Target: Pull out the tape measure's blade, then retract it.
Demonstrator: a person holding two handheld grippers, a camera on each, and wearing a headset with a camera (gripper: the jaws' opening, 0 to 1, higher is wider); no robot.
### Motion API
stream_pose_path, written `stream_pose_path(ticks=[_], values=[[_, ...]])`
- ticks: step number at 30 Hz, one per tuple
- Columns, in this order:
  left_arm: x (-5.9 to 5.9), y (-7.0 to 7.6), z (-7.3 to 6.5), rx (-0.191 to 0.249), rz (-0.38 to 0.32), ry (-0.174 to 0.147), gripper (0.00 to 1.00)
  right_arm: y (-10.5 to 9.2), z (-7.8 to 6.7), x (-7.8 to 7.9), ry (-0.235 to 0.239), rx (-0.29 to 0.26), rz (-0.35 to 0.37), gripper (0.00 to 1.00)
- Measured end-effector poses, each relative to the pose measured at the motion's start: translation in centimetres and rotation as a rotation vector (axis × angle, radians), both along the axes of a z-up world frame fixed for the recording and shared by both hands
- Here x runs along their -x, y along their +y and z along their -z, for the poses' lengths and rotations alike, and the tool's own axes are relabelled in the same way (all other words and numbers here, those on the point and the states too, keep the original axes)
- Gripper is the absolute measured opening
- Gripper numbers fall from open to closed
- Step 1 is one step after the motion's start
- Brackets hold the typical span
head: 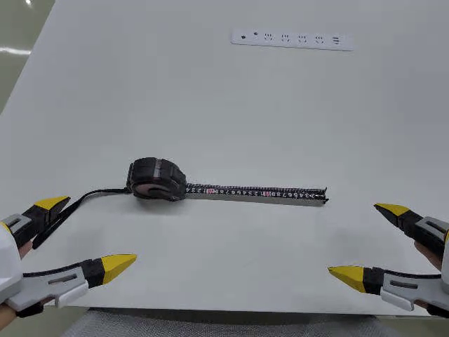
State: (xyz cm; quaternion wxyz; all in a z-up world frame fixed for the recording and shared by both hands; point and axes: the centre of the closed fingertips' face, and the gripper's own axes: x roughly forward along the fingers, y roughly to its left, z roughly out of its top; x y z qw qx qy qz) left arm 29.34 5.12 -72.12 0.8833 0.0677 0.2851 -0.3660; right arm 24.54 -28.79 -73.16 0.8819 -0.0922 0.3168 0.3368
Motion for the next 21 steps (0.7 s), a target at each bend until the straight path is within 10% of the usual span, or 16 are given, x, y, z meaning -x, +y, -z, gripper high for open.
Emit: stream_pose_path(ticks=[21], values=[[0.58, -0.35, 0.03, 0.021, -0.012, 0.012, 0.82, 0.05, 0.32, 0.33, -0.004, -0.003, -0.002, 0.81]])
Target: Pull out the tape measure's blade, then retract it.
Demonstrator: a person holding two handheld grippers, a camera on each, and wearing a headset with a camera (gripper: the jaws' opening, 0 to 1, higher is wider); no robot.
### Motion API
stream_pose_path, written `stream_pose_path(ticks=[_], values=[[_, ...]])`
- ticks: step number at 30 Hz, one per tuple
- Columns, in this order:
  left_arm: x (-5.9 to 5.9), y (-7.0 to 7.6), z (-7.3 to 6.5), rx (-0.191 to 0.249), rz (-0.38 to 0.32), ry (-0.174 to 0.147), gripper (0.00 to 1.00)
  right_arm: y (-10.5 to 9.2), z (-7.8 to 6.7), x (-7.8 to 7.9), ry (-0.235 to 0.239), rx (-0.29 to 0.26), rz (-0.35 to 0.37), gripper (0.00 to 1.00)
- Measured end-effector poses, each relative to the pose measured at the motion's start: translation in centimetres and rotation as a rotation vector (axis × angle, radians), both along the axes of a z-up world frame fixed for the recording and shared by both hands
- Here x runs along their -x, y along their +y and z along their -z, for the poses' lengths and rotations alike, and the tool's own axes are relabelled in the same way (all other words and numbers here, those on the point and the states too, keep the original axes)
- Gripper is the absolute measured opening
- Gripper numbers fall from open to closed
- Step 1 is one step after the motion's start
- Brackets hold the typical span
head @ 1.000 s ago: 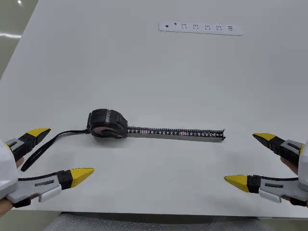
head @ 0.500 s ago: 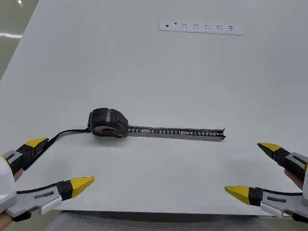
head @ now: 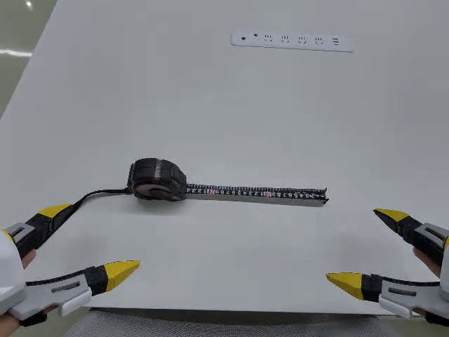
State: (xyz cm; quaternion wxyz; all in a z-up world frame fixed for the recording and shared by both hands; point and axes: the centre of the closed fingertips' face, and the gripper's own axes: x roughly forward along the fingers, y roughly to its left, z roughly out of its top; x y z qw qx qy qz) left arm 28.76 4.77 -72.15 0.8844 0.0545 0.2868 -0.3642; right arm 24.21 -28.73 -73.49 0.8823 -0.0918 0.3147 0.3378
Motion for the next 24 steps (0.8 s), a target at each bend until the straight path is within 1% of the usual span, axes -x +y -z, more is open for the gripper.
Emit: stream_pose_path(ticks=[2, 3, 5, 7, 9, 11, 13, 18, 19, 20, 22, 24], values=[[0.0, -0.1, 0.0, 0.010, -0.005, 0.005, 0.82, 0.0, 0.0, 0.0, -0.002, 0.001, 0.000, 0.81], [-0.1, -0.1, 0.0, 0.008, -0.009, 0.001, 0.82, 0.1, 0.0, 0.0, -0.001, -0.001, -0.001, 0.81], [-0.1, -0.3, 0.0, 0.010, -0.010, 0.006, 0.82, 0.1, -0.1, -0.1, -0.003, -0.001, -0.003, 0.81], [-0.4, -0.5, 0.0, 0.008, -0.020, 0.005, 0.82, 0.2, -0.1, -0.2, -0.002, -0.004, -0.005, 0.81], [-0.5, -0.8, -0.1, 0.022, -0.025, 0.013, 0.82, 0.3, -0.1, -0.3, 0.001, -0.004, -0.008, 0.81], [-0.7, -1.0, 0.0, 0.013, -0.027, 0.009, 0.82, 0.4, -0.1, -0.3, 0.002, -0.004, -0.012, 0.81], [-0.9, -1.2, 0.2, 0.007, -0.029, 0.016, 0.82, 0.4, 0.0, -0.4, 0.001, 0.000, -0.016, 0.81], [-1.5, -1.9, 0.3, 0.007, -0.038, 0.018, 0.82, 0.5, -0.2, -0.4, 0.001, -0.001, -0.016, 0.81], [-1.6, -2.1, 0.2, 0.018, -0.040, 0.021, 0.82, 0.4, -0.2, -0.5, 0.000, 0.002, -0.014, 0.81], [-1.7, -2.2, 0.2, 0.016, -0.042, 0.020, 0.82, 0.4, -0.2, -0.6, 0.000, 0.001, -0.014, 0.81], [-1.8, -2.7, 0.4, 0.015, -0.031, 0.026, 0.81, 0.4, -0.2, -0.6, 0.000, 0.002, -0.013, 0.81], [-2.2, -2.8, 0.2, 0.018, -0.039, 0.020, 0.81, 0.3, -0.1, -0.6, 0.000, 0.003, -0.016, 0.80]])
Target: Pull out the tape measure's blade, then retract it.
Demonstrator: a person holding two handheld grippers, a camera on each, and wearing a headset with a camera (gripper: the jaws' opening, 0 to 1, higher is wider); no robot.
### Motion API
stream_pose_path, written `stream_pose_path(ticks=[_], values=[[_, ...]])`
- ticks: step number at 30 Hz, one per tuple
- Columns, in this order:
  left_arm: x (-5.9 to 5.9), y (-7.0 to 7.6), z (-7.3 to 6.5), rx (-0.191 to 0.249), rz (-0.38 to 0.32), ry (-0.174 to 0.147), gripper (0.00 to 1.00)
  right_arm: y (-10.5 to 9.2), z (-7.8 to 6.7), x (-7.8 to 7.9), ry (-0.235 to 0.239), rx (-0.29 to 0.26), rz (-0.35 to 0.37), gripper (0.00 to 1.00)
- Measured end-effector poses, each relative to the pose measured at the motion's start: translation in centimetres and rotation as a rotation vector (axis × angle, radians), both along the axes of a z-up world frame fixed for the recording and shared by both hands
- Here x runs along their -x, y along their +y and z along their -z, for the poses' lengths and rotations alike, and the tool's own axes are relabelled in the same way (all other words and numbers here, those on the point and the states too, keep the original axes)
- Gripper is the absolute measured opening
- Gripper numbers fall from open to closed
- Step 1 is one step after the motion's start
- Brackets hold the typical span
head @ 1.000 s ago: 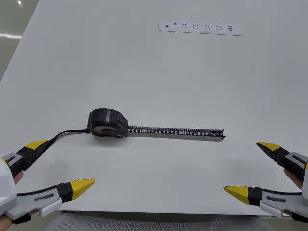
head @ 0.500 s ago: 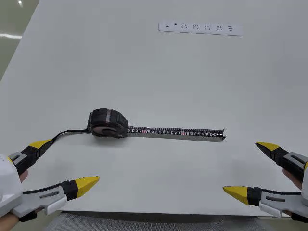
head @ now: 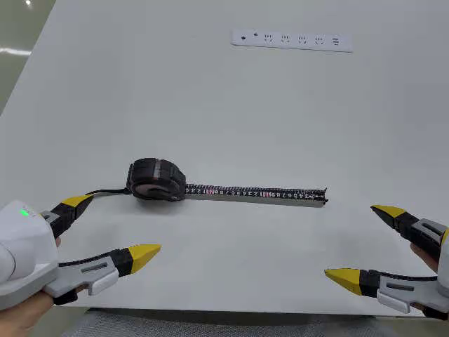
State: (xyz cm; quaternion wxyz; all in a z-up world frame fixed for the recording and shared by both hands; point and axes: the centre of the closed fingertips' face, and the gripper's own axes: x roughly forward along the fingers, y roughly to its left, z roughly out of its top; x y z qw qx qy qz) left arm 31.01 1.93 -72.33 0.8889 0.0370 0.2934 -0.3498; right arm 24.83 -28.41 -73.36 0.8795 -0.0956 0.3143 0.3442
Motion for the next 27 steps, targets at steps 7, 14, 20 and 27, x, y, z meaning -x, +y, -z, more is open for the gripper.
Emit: stream_pose_path(ticks=[7, 14, 20, 27], values=[[-0.9, -1.0, 0.0, 0.023, -0.002, 0.008, 0.81, -0.1, 0.0, -0.1, -0.001, 0.002, 0.004, 0.80], [-2.1, -2.3, -0.1, 0.028, 0.003, -0.002, 0.80, -0.2, 0.1, -0.3, -0.001, 0.002, 0.004, 0.81], [-2.6, -3.4, 0.3, 0.039, 0.010, 0.007, 0.80, -0.4, 0.0, -0.4, -0.005, 0.003, 0.006, 0.80], [-3.0, -4.2, 0.4, 0.050, 0.009, 0.010, 0.81, -0.4, 0.2, -0.3, -0.001, 0.001, 0.007, 0.80]])
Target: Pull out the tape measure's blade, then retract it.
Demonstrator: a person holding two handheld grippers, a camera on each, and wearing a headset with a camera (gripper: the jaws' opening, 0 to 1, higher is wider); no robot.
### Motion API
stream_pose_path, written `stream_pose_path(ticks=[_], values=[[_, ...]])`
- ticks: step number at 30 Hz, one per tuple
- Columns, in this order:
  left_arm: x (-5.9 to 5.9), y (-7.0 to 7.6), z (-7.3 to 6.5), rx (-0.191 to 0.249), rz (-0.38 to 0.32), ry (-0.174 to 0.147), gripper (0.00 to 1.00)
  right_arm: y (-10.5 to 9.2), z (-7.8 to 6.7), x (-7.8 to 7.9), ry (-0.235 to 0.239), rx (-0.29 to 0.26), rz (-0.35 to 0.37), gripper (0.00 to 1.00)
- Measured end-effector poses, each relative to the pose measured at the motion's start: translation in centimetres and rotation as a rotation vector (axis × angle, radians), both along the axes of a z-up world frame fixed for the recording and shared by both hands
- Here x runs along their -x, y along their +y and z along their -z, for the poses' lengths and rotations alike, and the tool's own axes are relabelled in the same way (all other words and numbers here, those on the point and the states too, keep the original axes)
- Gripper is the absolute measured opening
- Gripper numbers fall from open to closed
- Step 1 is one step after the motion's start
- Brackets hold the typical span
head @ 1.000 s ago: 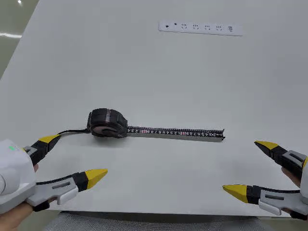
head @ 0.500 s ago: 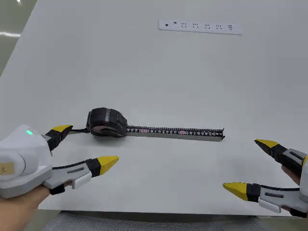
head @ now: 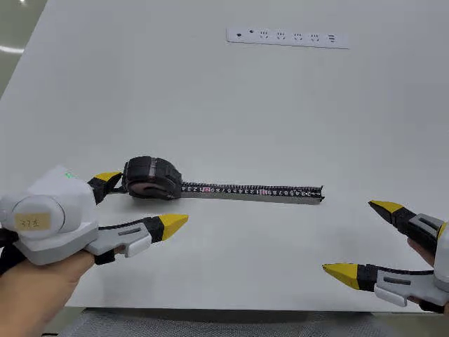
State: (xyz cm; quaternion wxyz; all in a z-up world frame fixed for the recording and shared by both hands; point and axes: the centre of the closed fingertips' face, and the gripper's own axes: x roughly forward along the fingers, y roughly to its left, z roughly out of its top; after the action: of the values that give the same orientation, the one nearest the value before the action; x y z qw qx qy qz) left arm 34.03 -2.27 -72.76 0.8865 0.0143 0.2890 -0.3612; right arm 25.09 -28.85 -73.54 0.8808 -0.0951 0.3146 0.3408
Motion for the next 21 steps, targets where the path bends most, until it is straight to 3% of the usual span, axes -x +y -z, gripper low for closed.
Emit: stream_pose_path(ticks=[10, 12, 18, 21], values=[[-0.6, 0.1, 0.2, 0.001, -0.079, 0.009, 0.79, 0.4, 0.1, -0.3, 0.007, -0.004, -0.015, 0.77], [-0.9, 0.1, 0.2, 0.021, -0.120, 0.020, 0.78, 0.3, 0.1, -0.4, 0.006, 0.002, -0.021, 0.76], [-1.3, -0.2, 0.5, -0.019, -0.176, 0.012, 0.78, 0.2, 0.3, -1.1, 0.007, 0.021, -0.046, 0.72], [-1.5, -0.2, 0.5, -0.018, -0.212, 0.012, 0.78, 0.3, 0.4, -1.4, 0.013, 0.017, -0.059, 0.69]])
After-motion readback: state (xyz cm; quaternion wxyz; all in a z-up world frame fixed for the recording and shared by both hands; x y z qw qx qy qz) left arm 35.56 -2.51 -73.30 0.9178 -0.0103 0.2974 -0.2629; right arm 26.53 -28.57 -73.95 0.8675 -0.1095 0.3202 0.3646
